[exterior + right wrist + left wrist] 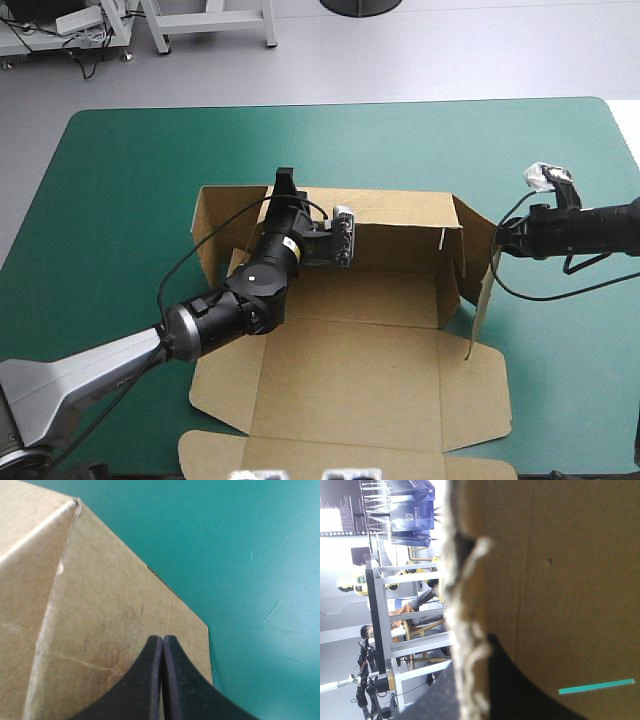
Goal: Fold the box
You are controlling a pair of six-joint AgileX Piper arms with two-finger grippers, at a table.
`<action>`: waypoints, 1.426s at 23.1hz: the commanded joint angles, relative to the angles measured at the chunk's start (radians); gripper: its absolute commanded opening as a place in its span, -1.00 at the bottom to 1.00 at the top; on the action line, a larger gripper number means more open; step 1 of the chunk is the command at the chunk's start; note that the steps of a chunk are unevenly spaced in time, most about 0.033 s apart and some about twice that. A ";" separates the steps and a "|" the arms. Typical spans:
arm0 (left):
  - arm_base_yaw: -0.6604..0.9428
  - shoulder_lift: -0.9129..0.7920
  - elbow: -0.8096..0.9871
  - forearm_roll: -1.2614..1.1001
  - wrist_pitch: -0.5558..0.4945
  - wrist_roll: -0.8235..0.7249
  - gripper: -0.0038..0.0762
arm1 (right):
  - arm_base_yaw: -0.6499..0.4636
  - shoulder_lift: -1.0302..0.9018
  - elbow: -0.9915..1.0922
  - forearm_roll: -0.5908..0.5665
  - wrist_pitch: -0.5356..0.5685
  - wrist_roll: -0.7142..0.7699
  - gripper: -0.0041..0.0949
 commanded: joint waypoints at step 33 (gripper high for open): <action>-0.005 -0.028 -0.014 -0.024 0.018 -0.050 -0.93 | 0.169 -0.171 0.090 -0.075 0.060 -0.114 -0.21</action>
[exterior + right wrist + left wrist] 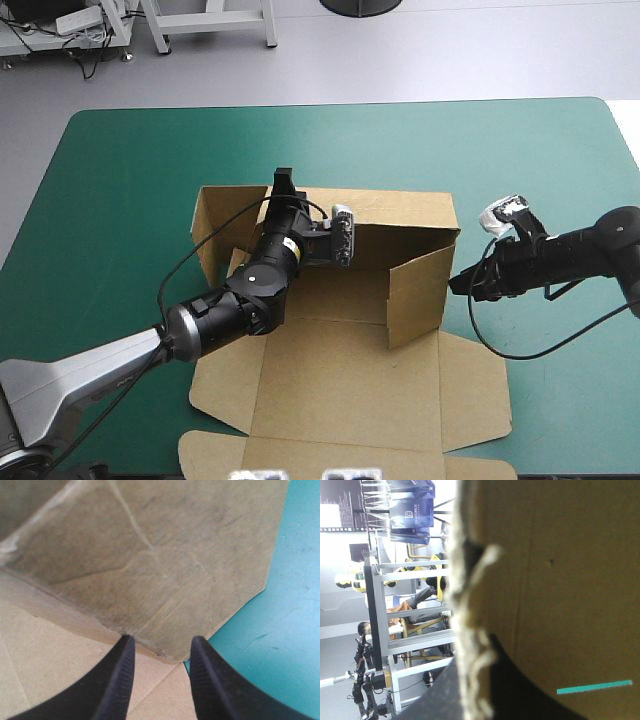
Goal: Fold the box
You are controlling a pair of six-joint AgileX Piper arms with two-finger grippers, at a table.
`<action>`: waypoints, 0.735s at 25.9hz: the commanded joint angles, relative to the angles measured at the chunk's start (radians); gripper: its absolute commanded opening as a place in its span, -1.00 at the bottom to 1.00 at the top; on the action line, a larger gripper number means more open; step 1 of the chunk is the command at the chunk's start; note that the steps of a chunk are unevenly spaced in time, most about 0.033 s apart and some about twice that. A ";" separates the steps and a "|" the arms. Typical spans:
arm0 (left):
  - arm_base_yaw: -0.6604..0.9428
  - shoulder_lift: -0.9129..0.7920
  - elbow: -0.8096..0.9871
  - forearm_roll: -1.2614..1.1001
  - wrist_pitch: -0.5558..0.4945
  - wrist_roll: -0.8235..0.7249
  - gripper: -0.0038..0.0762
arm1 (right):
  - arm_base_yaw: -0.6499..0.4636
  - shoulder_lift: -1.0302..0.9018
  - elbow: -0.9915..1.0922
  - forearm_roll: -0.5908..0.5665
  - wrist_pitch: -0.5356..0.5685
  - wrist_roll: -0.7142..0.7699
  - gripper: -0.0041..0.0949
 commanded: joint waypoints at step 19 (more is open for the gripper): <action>-0.004 -0.028 -0.014 -0.024 0.013 -0.028 -0.93 | 0.006 -0.054 -0.019 0.156 0.067 -0.086 -0.21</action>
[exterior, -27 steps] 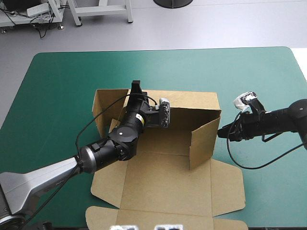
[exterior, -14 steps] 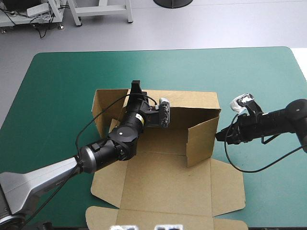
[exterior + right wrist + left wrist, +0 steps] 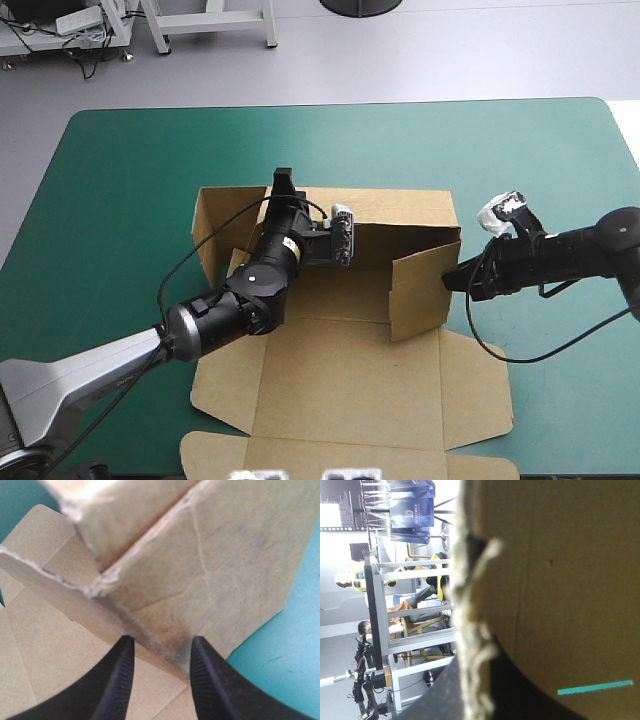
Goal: Fold the box
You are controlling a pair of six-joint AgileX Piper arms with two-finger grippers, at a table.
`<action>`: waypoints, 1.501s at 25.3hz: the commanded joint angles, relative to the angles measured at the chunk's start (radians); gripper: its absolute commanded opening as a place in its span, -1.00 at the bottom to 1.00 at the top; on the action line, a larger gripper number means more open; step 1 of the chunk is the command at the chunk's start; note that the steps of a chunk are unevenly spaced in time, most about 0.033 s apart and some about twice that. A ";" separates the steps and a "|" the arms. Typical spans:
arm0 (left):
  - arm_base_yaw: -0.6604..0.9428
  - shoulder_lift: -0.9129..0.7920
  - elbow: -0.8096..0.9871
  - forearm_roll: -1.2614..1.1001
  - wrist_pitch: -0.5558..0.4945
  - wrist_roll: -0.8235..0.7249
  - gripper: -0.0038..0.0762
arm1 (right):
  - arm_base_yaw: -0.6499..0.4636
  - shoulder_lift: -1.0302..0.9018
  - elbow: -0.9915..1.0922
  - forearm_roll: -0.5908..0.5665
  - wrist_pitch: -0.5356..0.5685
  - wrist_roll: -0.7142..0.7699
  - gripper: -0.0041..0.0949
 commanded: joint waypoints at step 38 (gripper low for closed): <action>-0.004 -0.028 -0.014 0.071 -0.087 -0.054 -0.93 | 0.138 0.084 -0.020 0.275 -0.427 -0.139 -0.41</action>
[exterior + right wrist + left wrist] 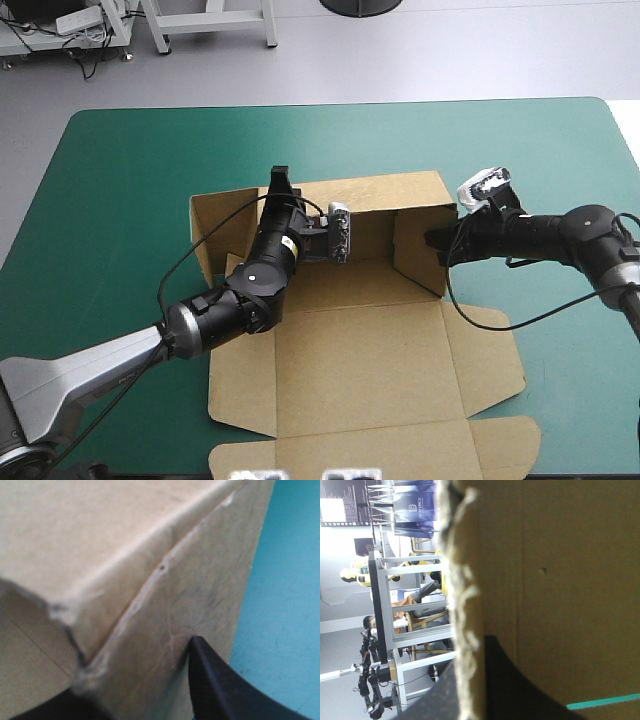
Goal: Fold the box
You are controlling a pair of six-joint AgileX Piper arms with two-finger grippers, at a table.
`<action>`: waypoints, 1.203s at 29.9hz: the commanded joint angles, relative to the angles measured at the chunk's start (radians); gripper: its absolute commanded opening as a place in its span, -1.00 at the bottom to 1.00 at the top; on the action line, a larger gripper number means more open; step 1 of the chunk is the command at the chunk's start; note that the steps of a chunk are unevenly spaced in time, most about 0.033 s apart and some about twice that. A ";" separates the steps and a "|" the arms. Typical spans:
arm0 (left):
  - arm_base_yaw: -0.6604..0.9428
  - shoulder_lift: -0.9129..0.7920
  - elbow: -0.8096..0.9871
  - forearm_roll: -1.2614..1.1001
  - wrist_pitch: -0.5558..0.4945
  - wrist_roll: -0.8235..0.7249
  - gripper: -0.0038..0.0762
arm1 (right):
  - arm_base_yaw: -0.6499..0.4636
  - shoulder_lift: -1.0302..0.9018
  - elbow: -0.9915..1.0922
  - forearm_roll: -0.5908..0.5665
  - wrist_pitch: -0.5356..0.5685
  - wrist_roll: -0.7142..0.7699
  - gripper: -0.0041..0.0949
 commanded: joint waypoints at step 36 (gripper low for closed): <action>-0.224 -0.072 -0.052 0.421 -0.172 -0.538 0.07 | 0.011 -0.015 -0.025 0.081 0.002 0.060 -0.91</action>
